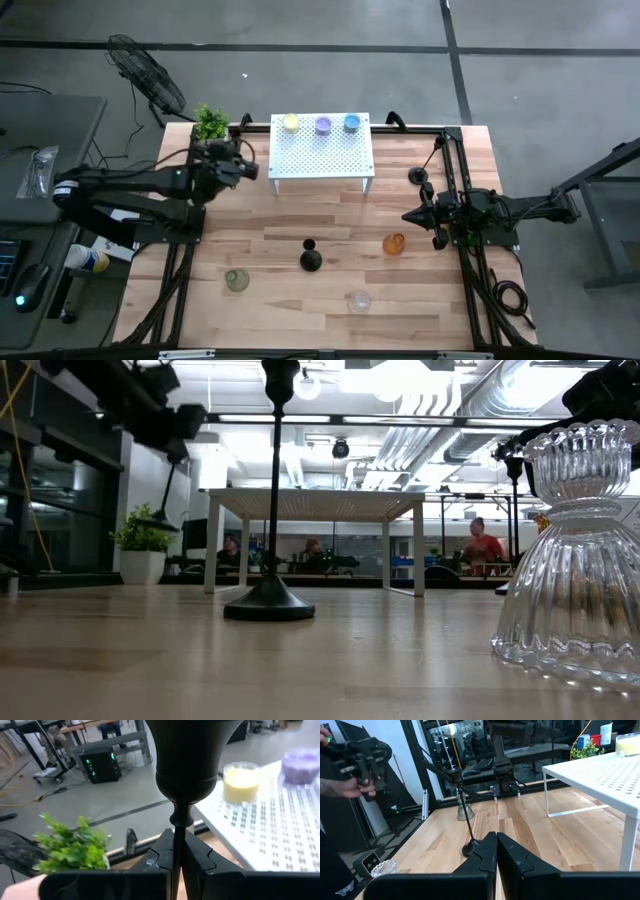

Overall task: Pick & Place candle stick holders
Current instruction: Put the top left black candle holder on the shelf

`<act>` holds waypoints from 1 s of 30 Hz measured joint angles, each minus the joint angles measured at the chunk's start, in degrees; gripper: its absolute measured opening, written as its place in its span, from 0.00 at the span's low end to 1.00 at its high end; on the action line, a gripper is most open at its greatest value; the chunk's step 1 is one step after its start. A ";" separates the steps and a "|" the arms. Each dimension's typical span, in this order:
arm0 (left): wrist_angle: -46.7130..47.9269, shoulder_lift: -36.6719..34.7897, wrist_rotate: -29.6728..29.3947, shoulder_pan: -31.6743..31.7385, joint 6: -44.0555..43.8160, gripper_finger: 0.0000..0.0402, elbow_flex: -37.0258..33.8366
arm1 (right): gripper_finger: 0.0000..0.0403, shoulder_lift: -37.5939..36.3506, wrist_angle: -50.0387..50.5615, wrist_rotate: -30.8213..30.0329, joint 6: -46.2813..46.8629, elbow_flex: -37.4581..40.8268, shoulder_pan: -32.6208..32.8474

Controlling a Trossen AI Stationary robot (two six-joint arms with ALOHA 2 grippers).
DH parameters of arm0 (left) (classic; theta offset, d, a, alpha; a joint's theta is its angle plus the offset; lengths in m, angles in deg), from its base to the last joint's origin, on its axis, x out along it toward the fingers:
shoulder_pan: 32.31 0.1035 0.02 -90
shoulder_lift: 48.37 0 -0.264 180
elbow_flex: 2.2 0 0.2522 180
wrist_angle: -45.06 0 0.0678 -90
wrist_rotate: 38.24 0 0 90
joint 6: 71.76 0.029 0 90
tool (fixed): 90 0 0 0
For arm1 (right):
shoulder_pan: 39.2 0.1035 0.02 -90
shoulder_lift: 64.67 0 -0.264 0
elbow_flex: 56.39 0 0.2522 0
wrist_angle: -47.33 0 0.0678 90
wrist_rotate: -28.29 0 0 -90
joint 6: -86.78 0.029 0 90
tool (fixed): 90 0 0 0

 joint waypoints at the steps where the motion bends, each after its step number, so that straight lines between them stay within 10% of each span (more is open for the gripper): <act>1: 0.88 -0.63 -0.43 0.02 -0.02 0.02 0.79 | 0.01 0.00 0.00 0.00 0.00 0.00 0.00; 13: 4.35 -4.01 15.92 7.50 10.36 0.02 10.50 | 0.01 0.00 0.00 0.00 0.00 0.00 0.00; 30: -13.31 4.23 61.56 22.11 27.76 0.02 15.46 | 0.01 0.00 0.00 0.00 0.00 0.00 0.00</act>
